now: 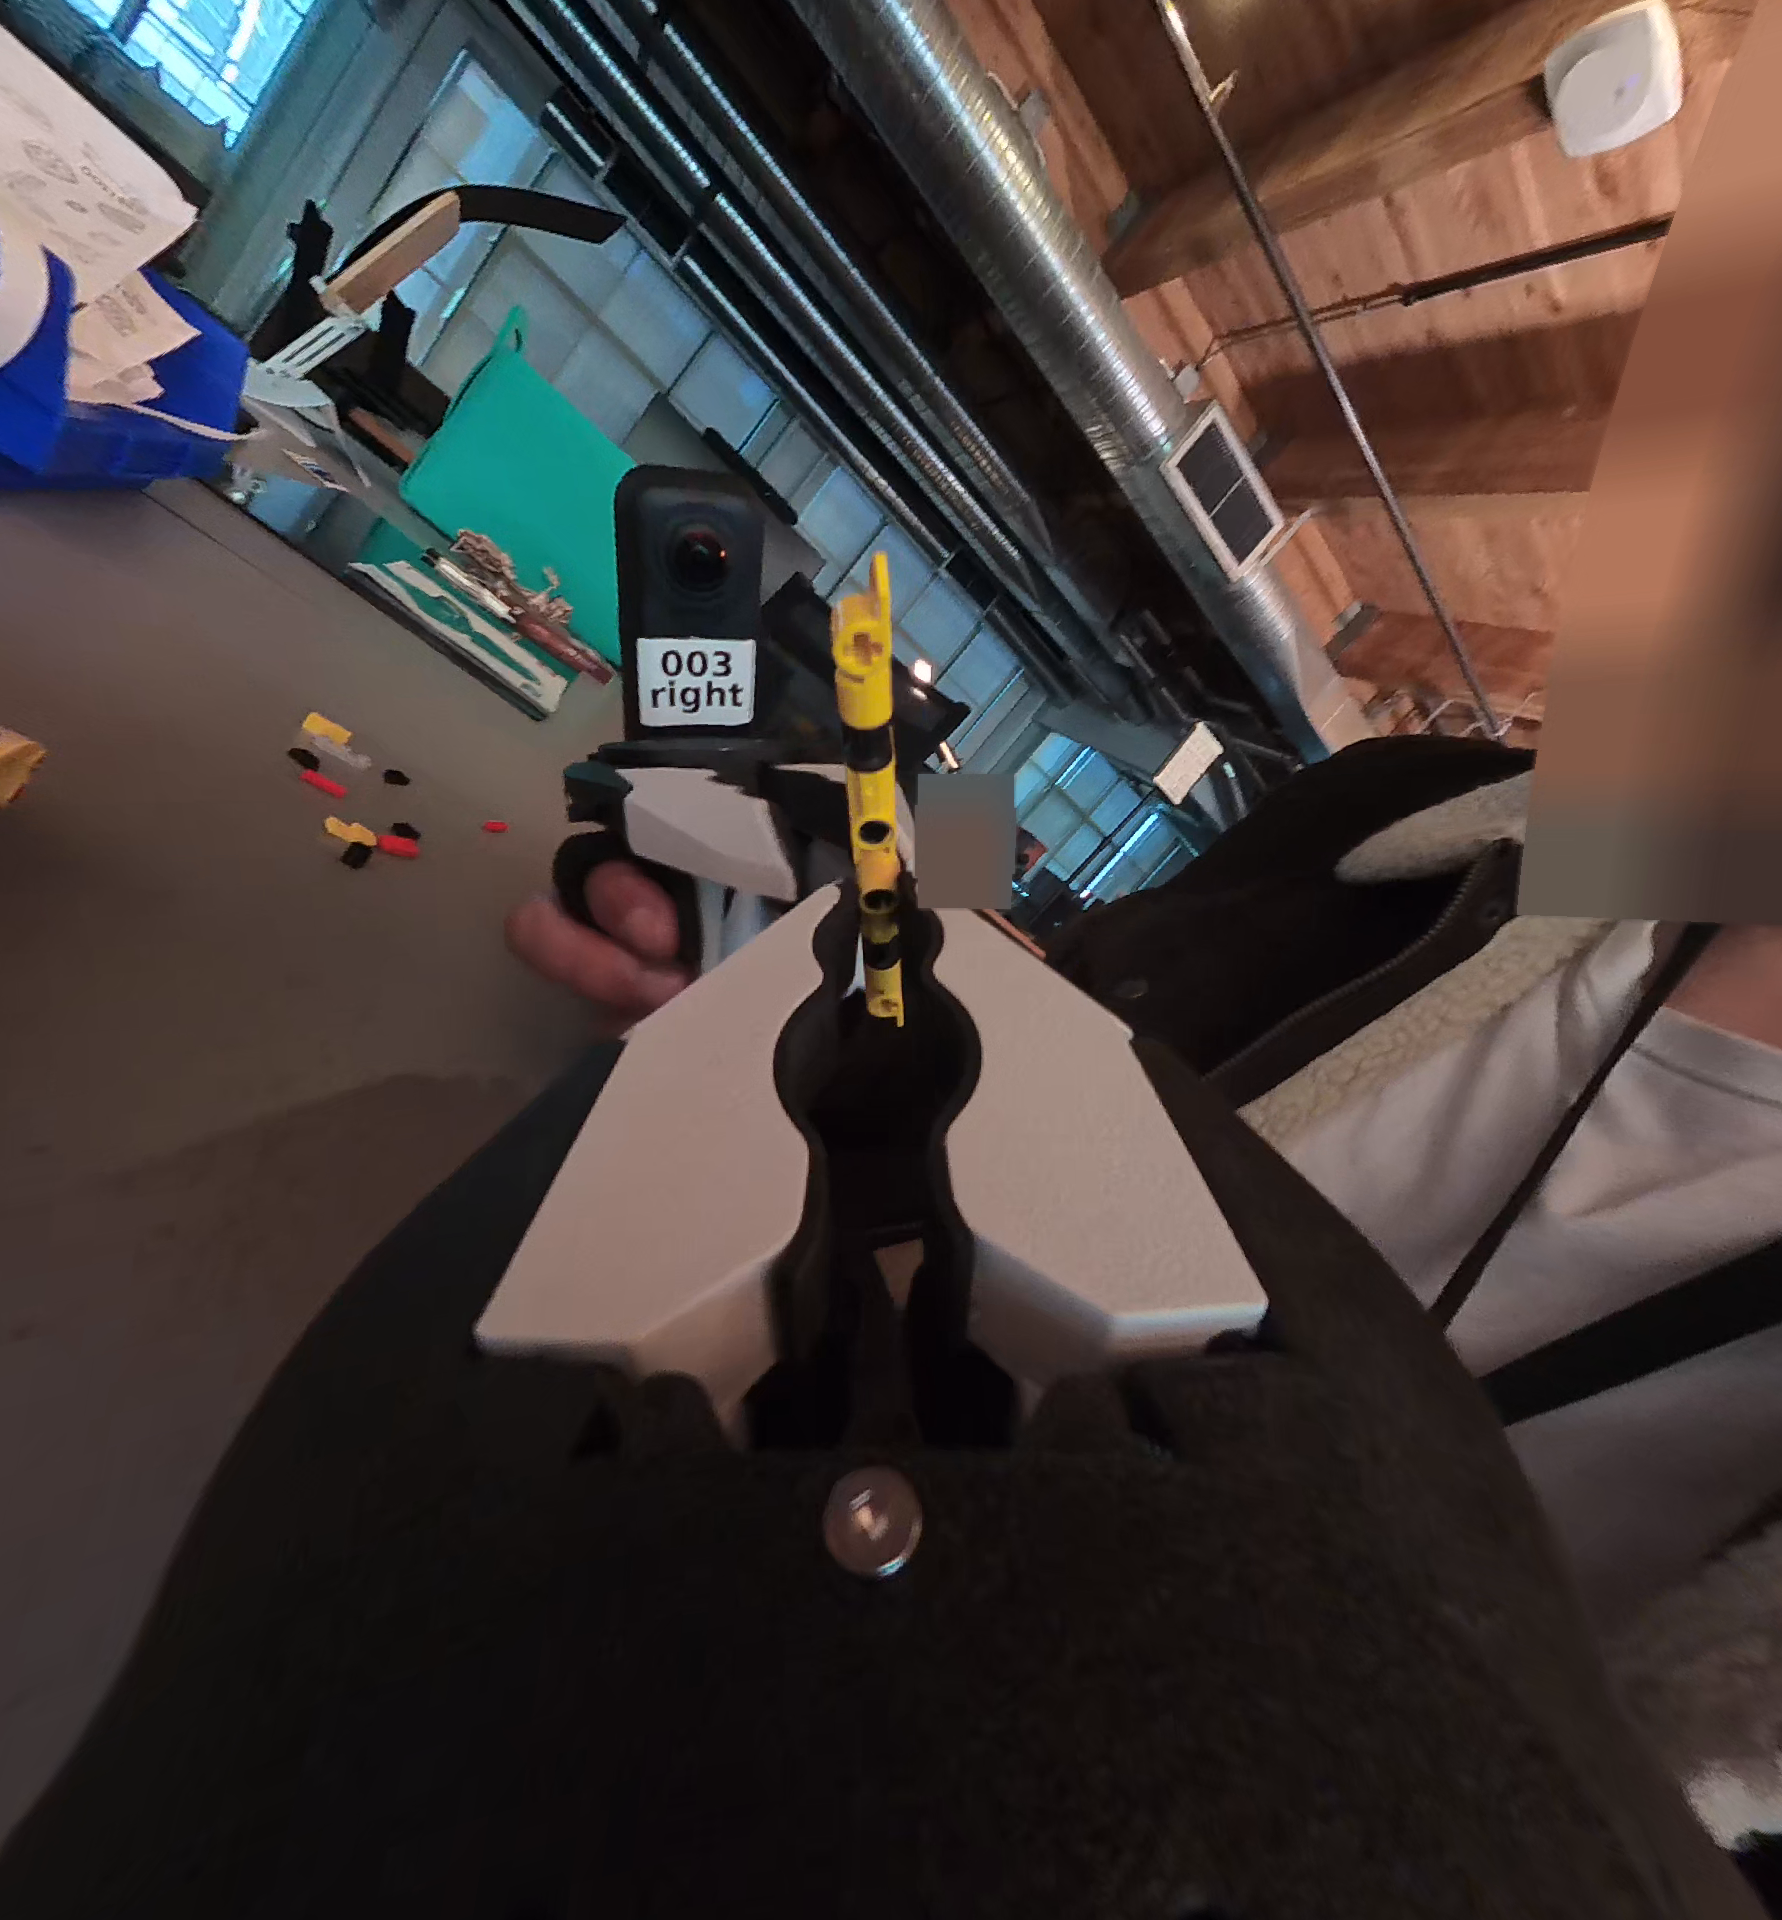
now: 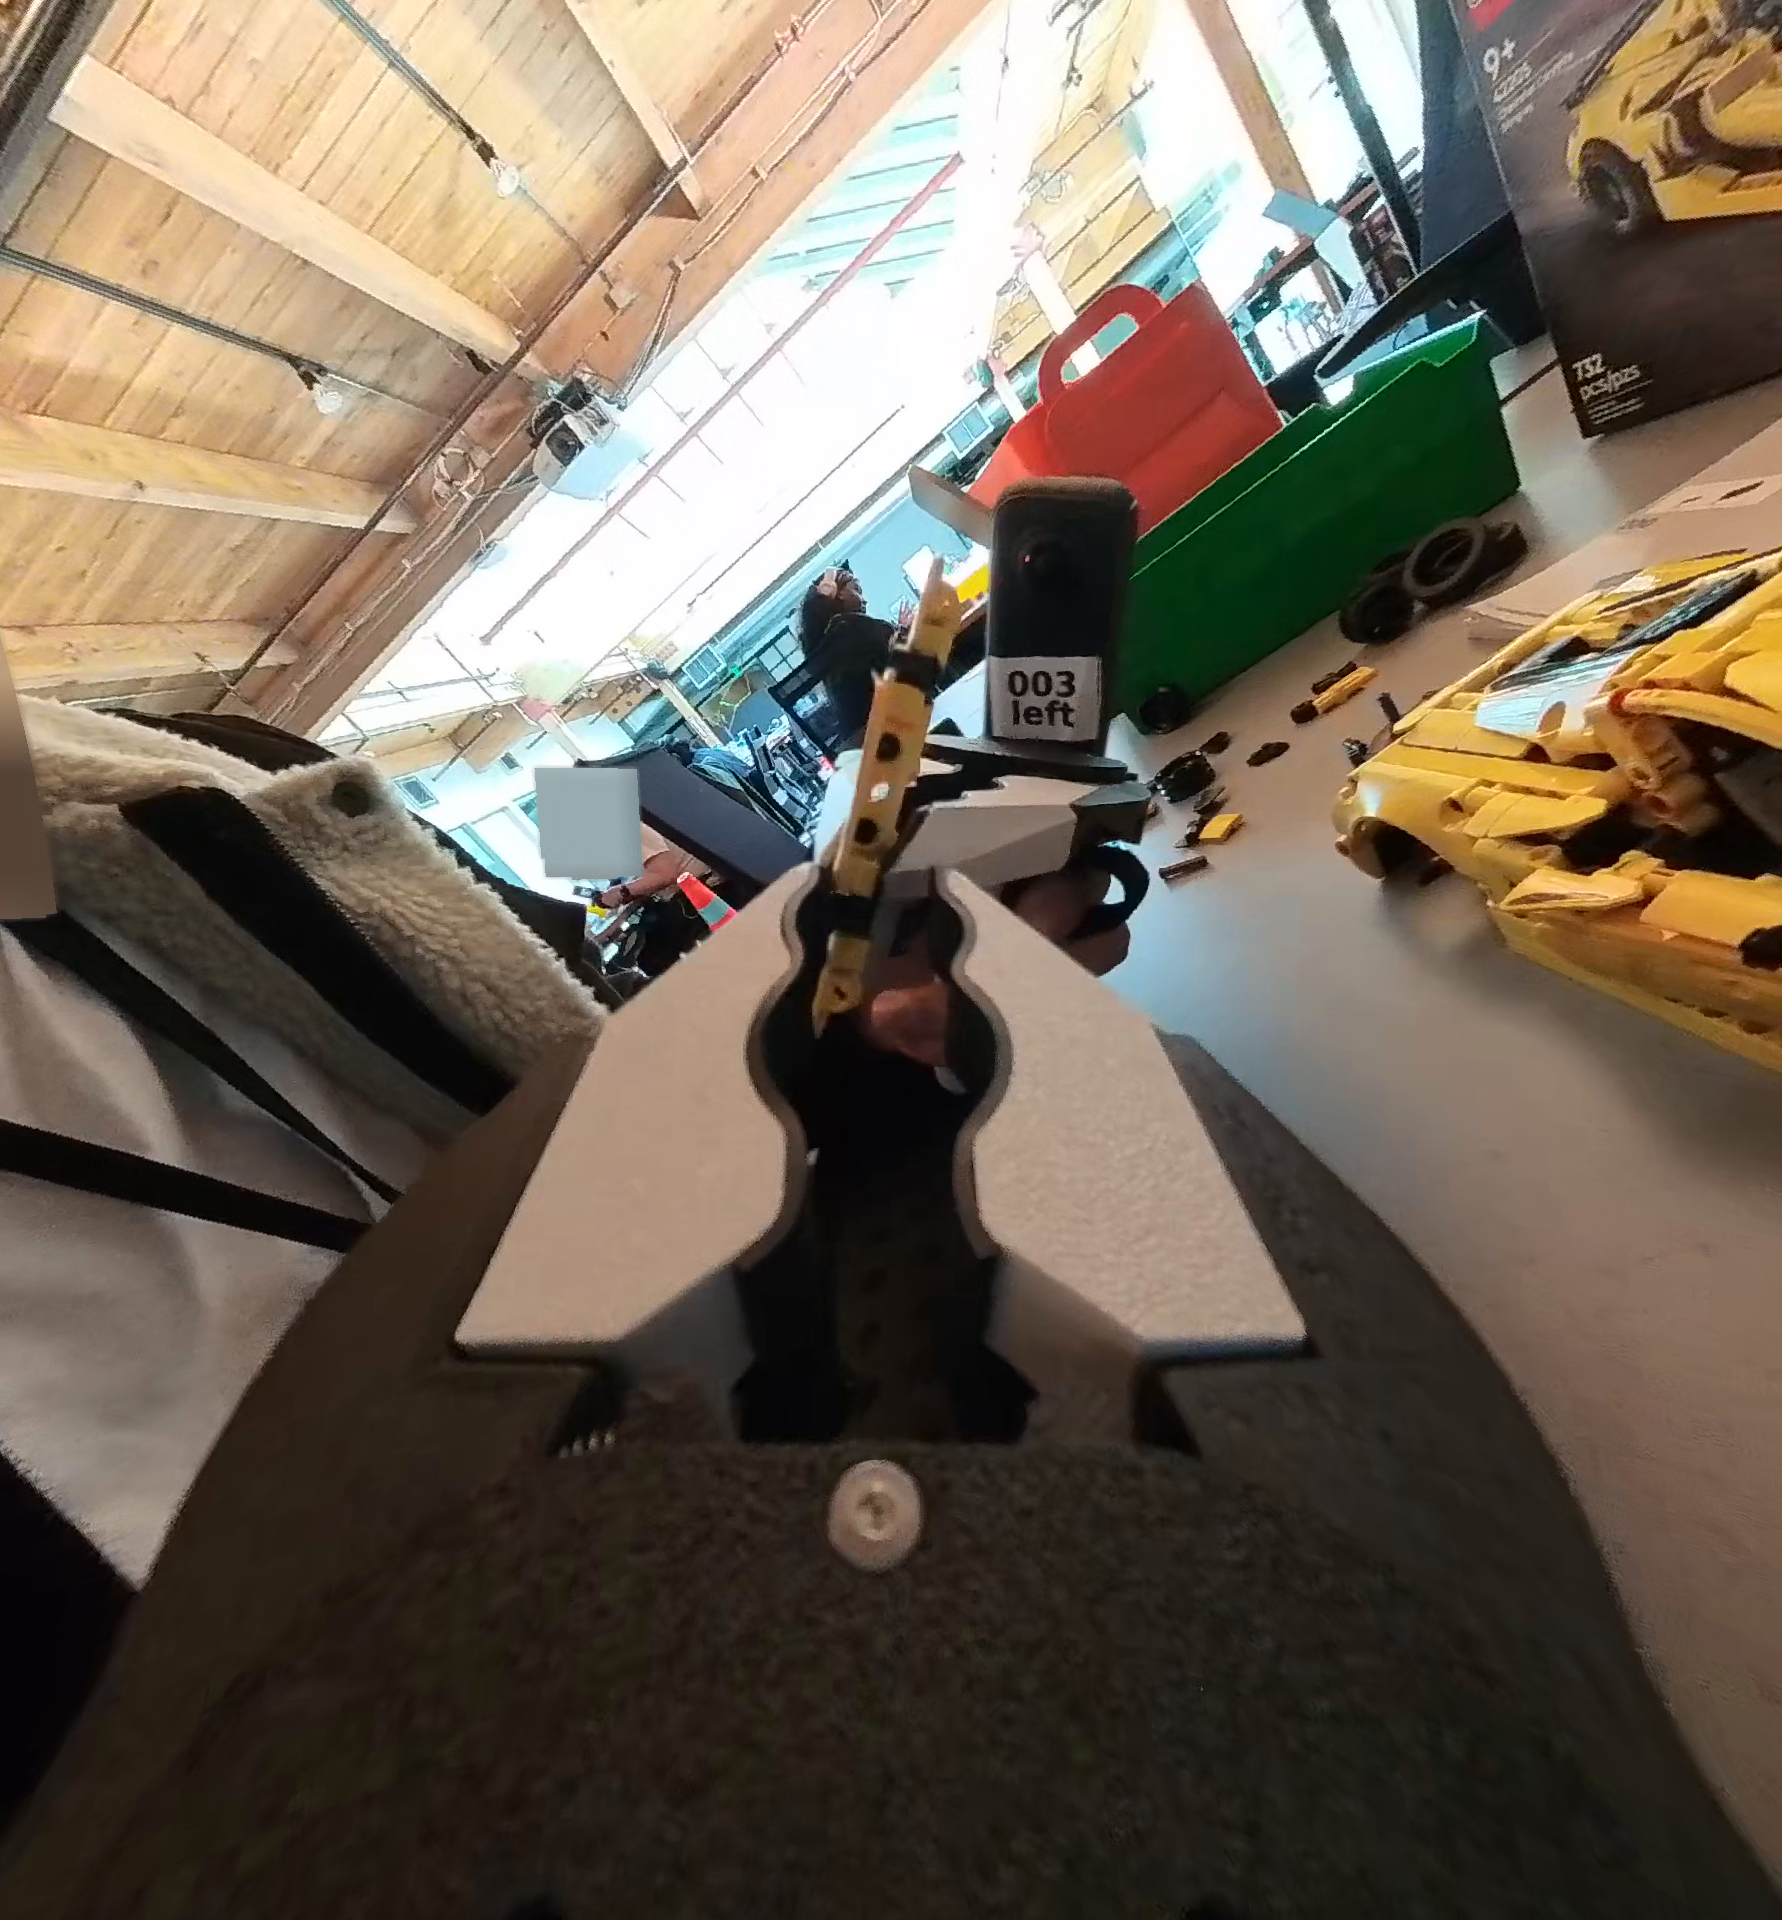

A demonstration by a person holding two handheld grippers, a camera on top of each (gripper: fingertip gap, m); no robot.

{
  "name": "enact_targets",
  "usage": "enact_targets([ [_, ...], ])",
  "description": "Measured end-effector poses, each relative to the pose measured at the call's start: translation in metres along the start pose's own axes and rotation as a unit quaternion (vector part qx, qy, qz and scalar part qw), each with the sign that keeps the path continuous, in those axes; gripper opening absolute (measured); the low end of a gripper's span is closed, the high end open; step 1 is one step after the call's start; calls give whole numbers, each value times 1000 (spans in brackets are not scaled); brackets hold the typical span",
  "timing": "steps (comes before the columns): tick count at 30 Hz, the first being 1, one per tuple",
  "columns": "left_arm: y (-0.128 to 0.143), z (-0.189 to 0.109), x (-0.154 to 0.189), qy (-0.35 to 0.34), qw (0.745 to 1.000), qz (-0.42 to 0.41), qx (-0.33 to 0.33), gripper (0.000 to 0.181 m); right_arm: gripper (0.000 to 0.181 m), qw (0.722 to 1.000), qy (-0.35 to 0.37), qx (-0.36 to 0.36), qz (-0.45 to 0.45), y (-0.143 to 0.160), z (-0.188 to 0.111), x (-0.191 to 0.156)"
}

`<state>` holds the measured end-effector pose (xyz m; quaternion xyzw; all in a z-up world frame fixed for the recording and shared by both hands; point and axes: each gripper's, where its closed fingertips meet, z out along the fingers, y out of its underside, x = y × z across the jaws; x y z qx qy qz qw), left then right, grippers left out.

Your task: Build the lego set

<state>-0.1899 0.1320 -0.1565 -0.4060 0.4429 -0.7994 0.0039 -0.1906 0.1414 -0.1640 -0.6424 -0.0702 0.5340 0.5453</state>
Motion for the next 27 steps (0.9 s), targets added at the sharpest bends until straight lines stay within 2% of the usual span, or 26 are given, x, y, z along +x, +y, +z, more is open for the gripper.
enact_targets([
  [6,1,1,-1,-8,1000,11,-5,6,21,1000,4,-5,2,1,0,2],
  [10,3,3,2,-13,999,31,-13,7,24,999,-35,-23,24,4,-1,-1],
  [14,4,3,-1,-22,999,27,-15,7,15,998,-48,-29,28,4,-2,-3],
  [20,7,2,-11,-59,997,37,-29,7,12,999,-11,-40,-1,6,-6,7],
  [27,4,-1,-20,-70,997,17,-17,8,8,999,-4,-44,25,7,-9,14],
])
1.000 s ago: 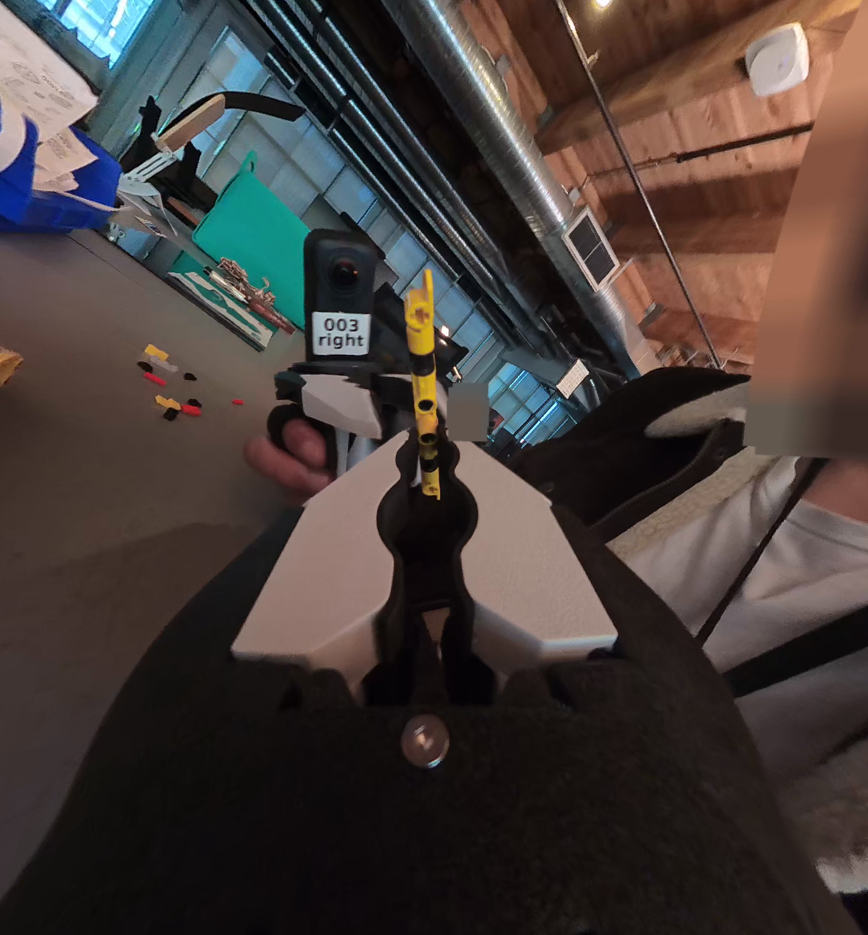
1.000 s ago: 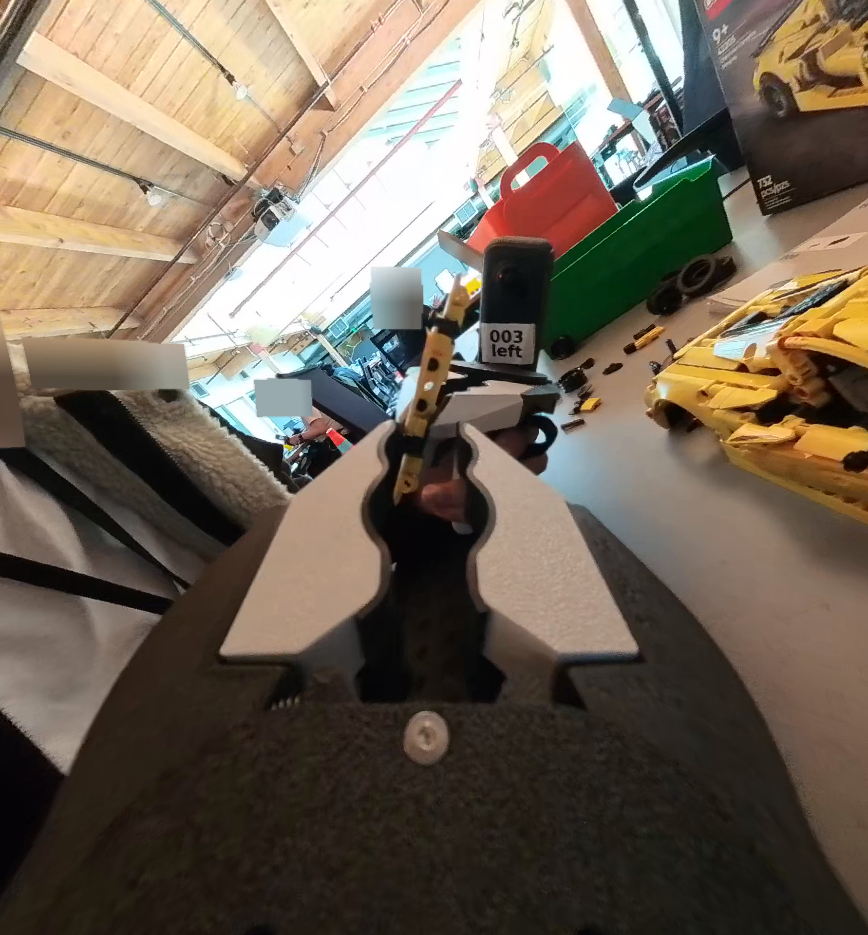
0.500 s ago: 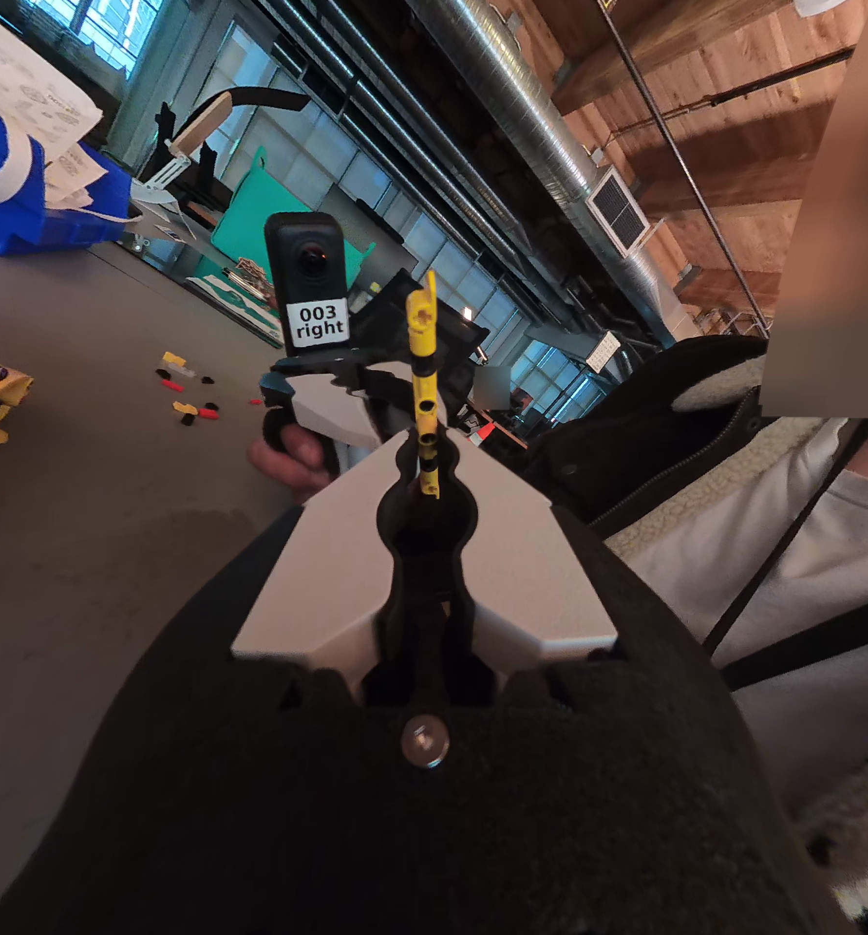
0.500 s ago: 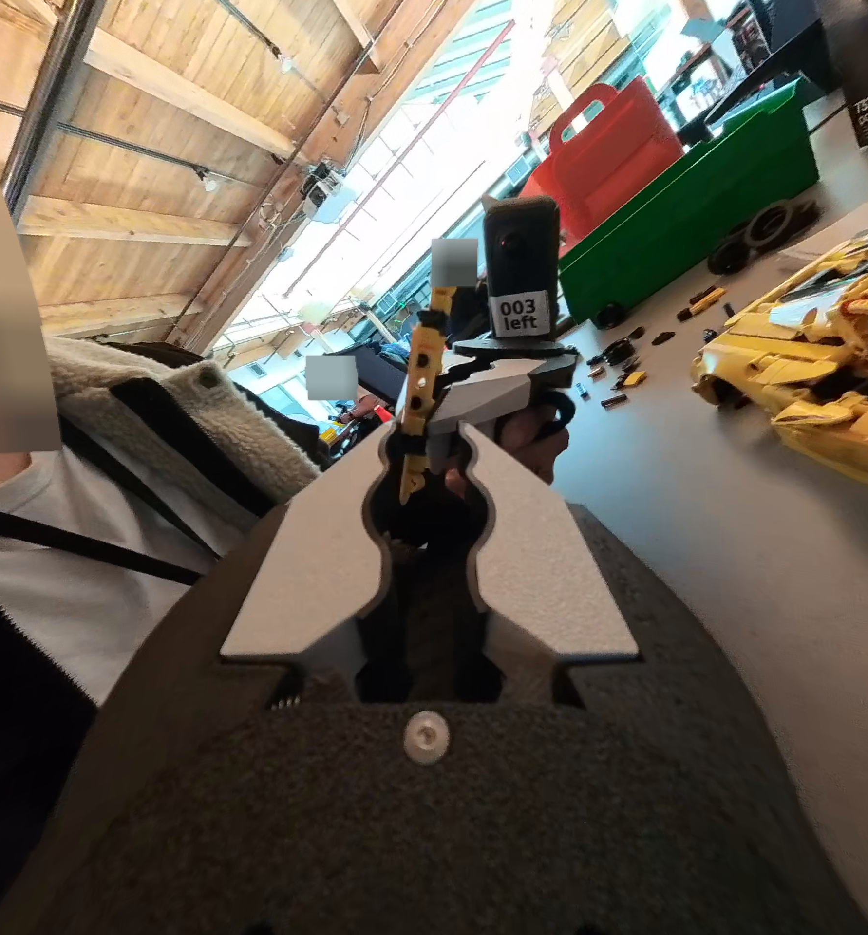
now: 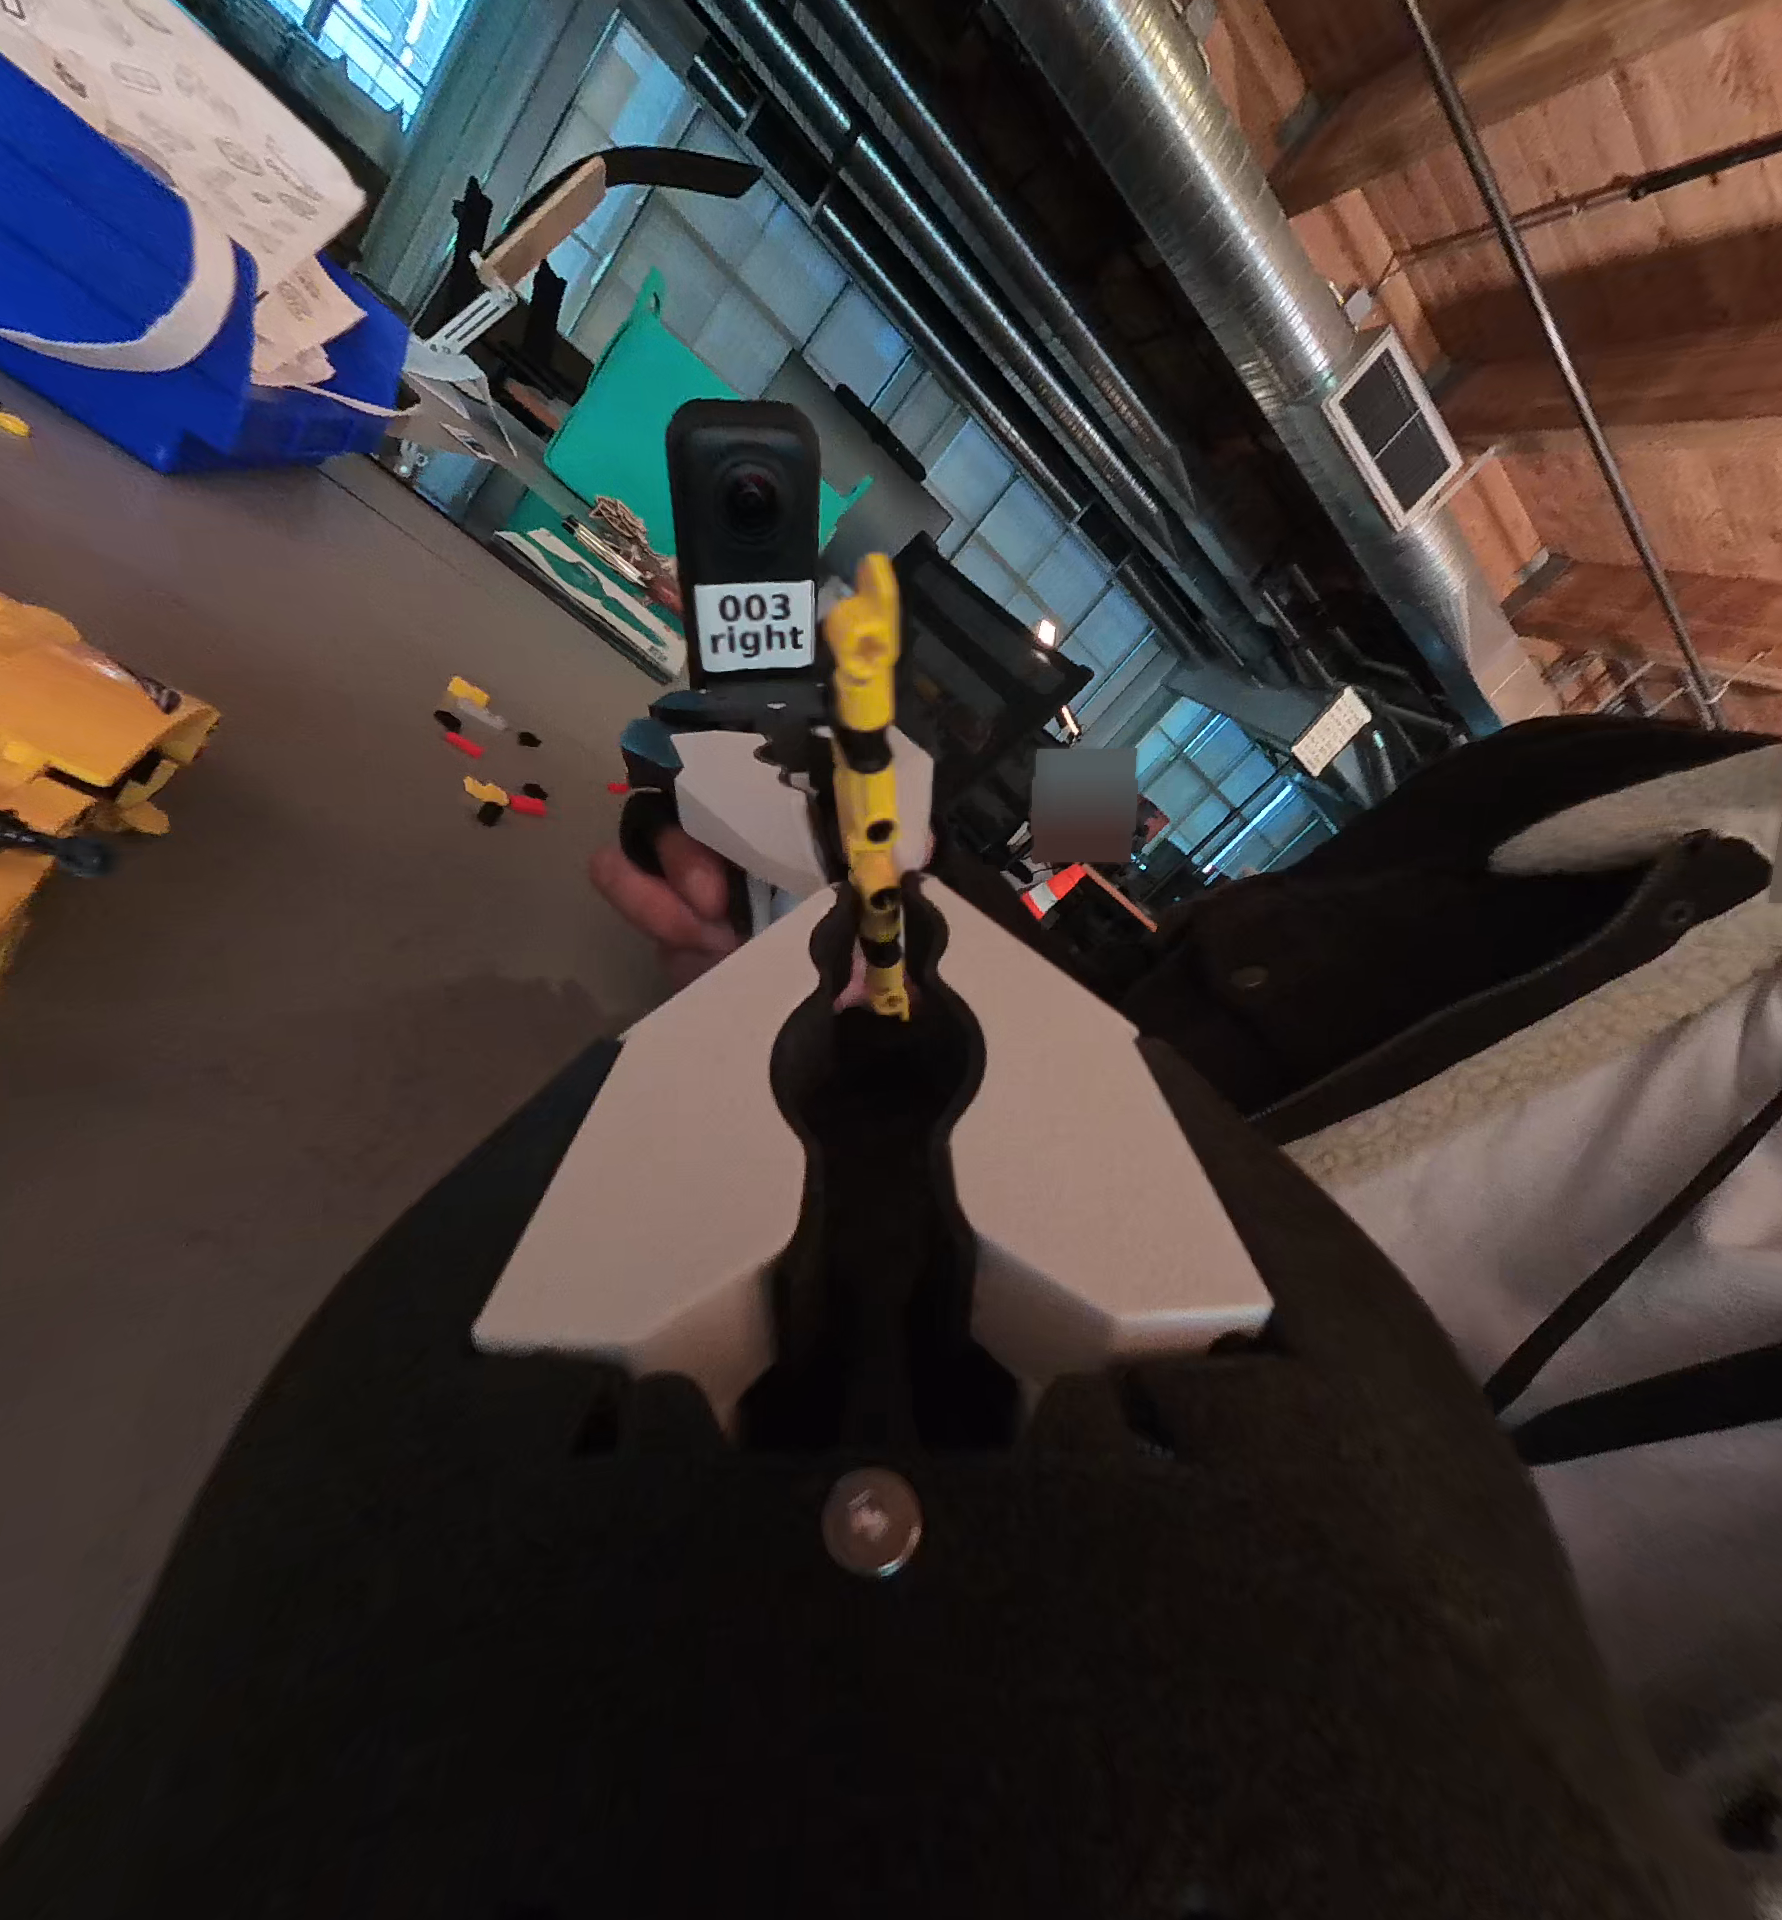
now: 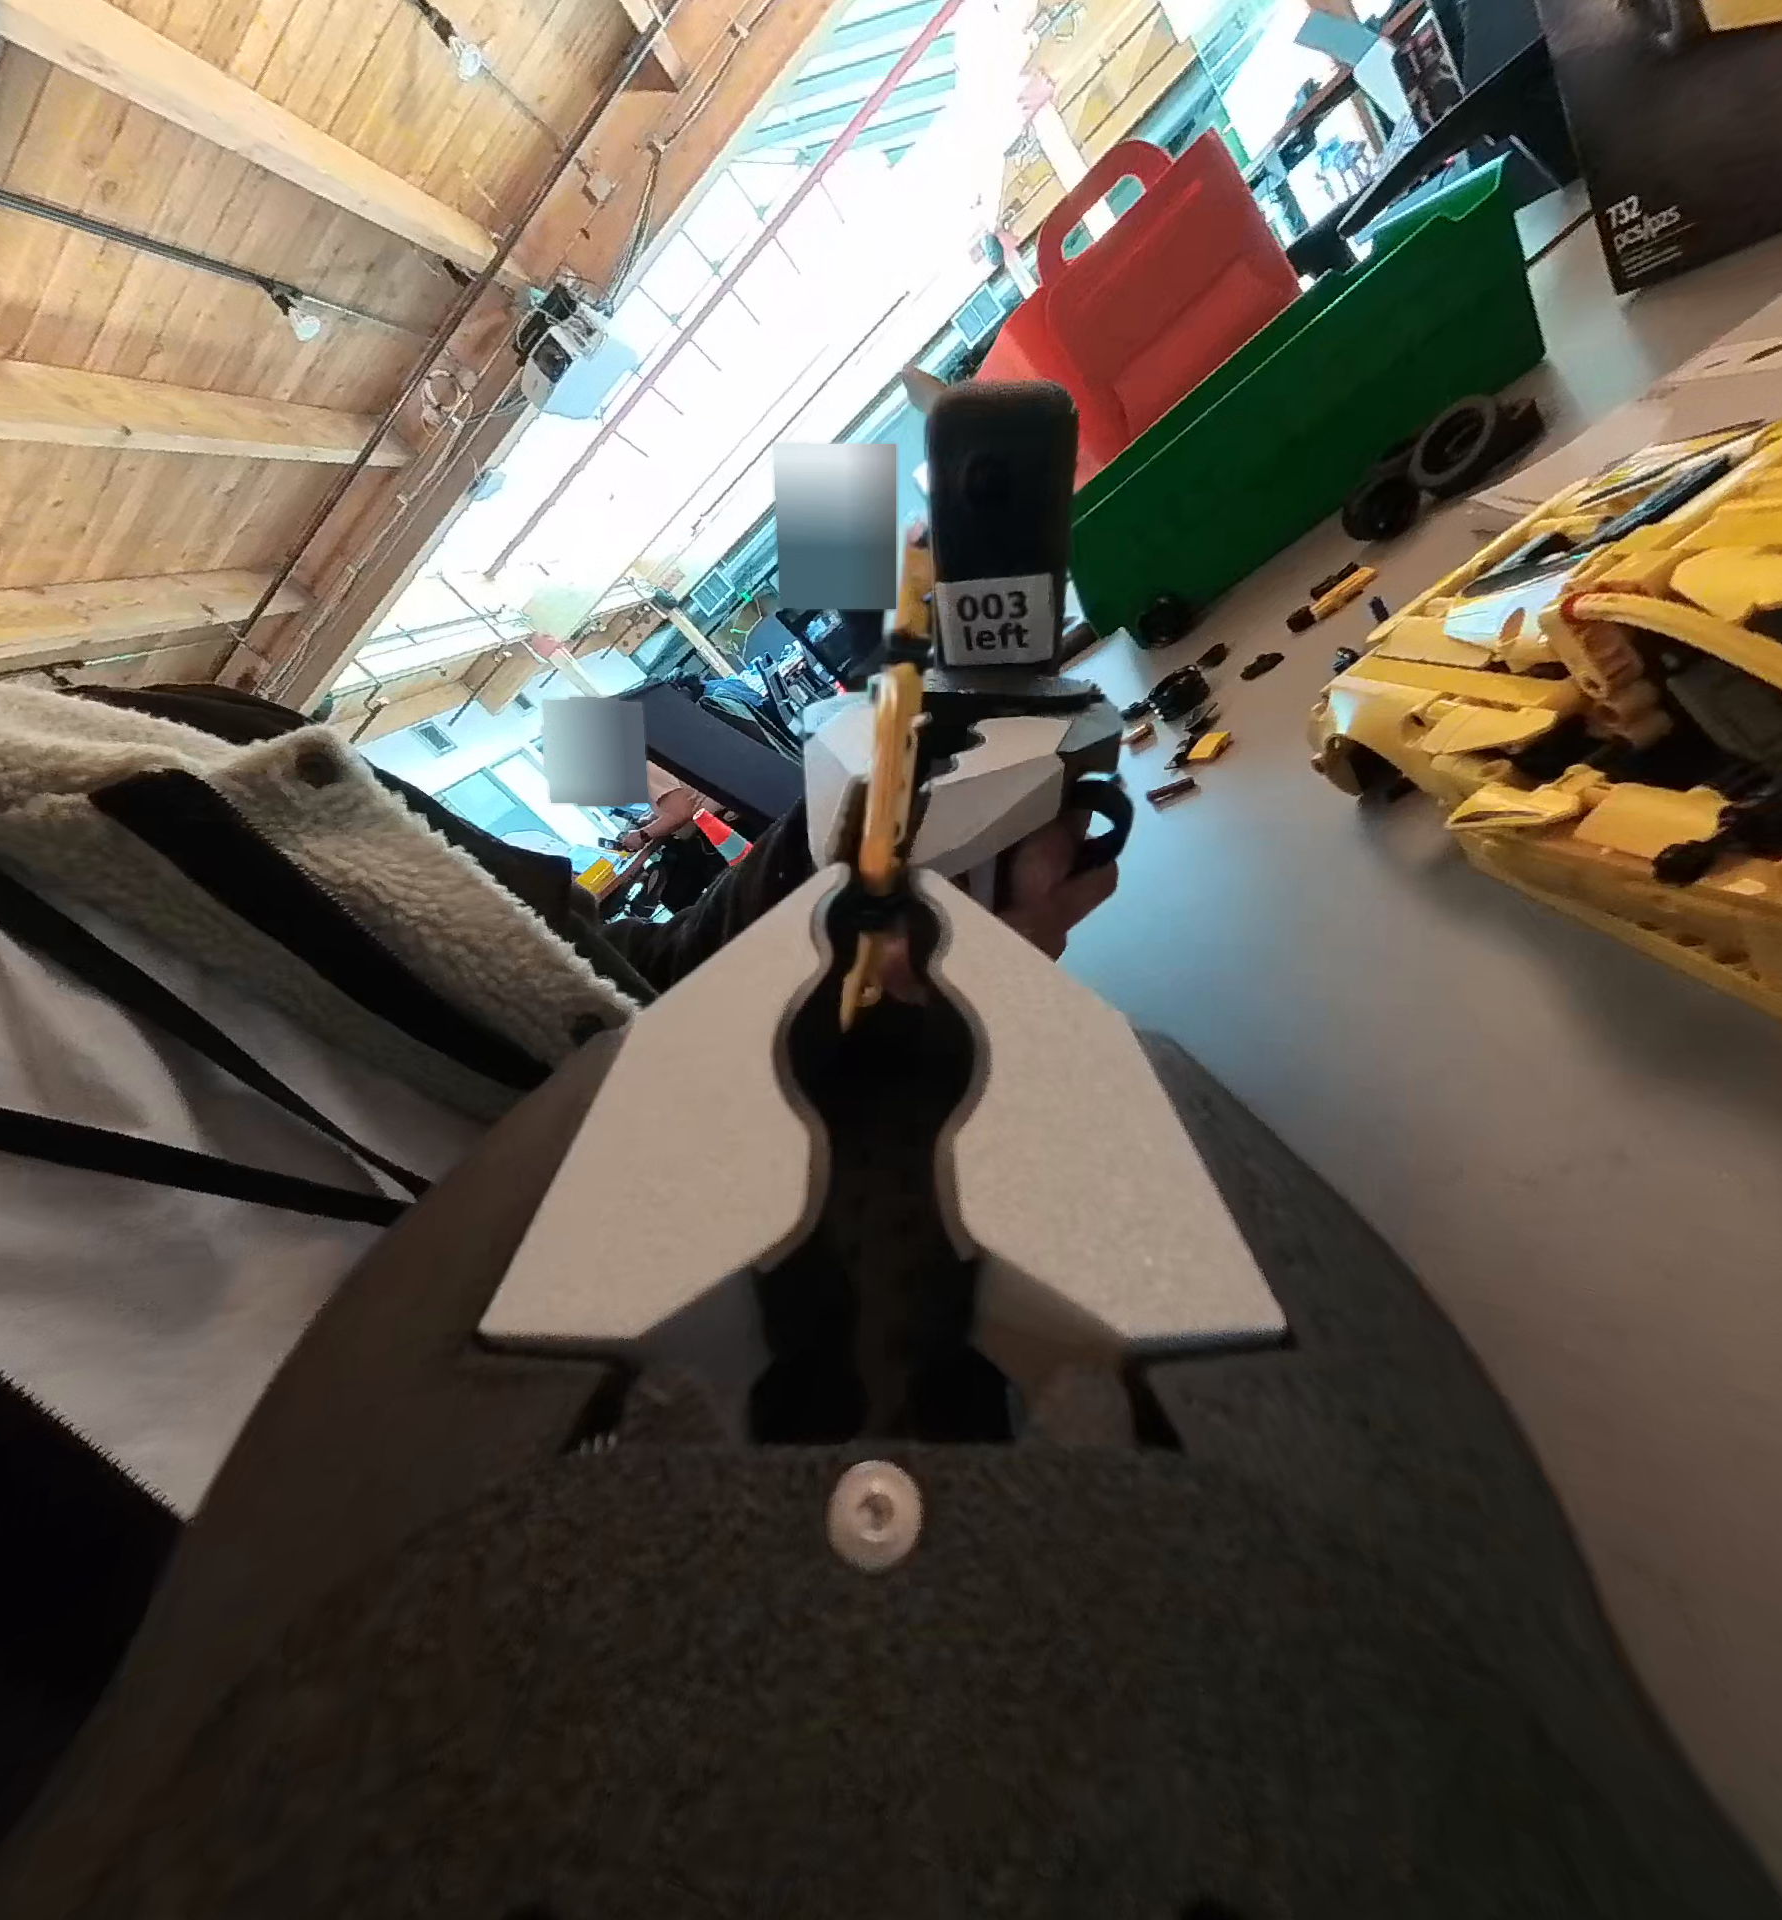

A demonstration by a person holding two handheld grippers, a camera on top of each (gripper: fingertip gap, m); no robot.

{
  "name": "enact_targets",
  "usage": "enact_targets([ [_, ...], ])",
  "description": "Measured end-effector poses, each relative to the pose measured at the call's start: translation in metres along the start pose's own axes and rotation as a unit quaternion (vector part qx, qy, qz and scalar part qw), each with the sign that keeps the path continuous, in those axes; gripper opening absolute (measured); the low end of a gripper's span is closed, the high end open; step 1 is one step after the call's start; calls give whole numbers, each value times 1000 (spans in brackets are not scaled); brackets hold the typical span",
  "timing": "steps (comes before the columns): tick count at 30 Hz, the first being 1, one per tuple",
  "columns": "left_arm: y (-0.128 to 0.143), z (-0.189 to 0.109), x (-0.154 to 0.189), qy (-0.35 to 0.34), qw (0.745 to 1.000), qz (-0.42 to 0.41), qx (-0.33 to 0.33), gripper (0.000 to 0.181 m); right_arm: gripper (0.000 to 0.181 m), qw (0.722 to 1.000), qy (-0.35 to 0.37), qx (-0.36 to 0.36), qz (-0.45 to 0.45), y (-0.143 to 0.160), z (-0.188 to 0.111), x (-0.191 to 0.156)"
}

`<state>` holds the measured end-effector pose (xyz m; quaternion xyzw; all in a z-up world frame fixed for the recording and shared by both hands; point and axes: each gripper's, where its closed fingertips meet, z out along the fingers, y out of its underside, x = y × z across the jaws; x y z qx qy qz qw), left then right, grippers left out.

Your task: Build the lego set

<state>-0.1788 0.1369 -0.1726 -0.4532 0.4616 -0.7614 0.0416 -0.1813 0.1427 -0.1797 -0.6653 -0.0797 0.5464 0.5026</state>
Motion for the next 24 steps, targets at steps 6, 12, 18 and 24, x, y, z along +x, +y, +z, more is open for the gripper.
enact_targets([
  [6,-15,-9,-11,-22,998,-13,49,26,6,999,26,-21,-14,6,-1,7],
  [12,-4,0,-23,-78,996,29,13,32,6,993,94,-31,-65,7,4,20],
  [18,-3,-2,-26,-75,997,11,12,7,6,987,125,-34,-92,7,7,24],
  [24,-11,-5,-33,-72,996,-23,44,8,6,981,153,-42,-113,9,7,29],
])
